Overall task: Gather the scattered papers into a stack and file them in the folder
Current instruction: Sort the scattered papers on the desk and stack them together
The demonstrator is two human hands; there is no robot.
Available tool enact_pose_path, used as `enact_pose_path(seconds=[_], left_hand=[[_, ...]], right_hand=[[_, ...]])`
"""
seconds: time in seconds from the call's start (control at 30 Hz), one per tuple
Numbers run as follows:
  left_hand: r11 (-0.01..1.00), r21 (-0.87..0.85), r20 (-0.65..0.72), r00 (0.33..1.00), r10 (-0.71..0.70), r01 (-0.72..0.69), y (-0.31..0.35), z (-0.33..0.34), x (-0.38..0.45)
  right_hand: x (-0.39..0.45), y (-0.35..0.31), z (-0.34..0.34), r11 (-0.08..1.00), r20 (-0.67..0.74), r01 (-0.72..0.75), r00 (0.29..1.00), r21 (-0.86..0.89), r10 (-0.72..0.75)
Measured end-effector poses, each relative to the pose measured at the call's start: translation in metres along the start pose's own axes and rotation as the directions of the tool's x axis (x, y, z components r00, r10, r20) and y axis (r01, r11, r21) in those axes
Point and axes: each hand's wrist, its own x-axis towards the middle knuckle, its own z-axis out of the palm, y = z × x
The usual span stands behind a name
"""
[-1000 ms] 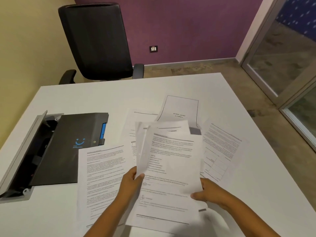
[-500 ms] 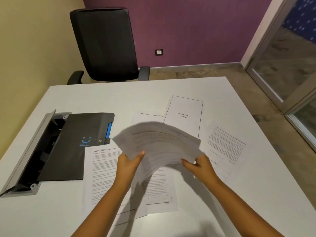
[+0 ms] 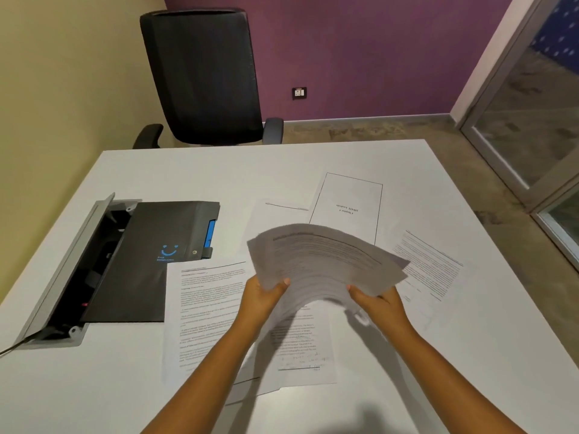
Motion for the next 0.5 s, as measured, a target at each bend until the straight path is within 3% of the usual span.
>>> enact_pose_path(seconds=[0.1,0.17,0.37,0.5], left_hand=[[0.995,0.091,0.043,0.998,-0.052,0.048,-0.018,0.004,0.003],[0.992,0.124,0.024,0.999,-0.036,0.033,-0.022,0.005,0.003],[0.997,0.071,-0.194,0.981,0.001,0.013,-0.028,-0.02,-0.009],[0.991,0.062,-0.368,0.926,-0.086,0.117,-0.051,-0.054,-0.029]], right_hand=[[-0.003,0.018,0.002,0.988,-0.045,-0.021,0.999,-0.153,0.014],[0.0,0.021,0.004,0.99,-0.08,-0.064,0.995,-0.124,0.054],[0.002,0.007,0.03,0.988,-0.021,-0.08,0.997,-0.133,0.078],[-0.006,0.023,0.073,0.966,0.096,-0.134,0.983,-0.221,0.159]])
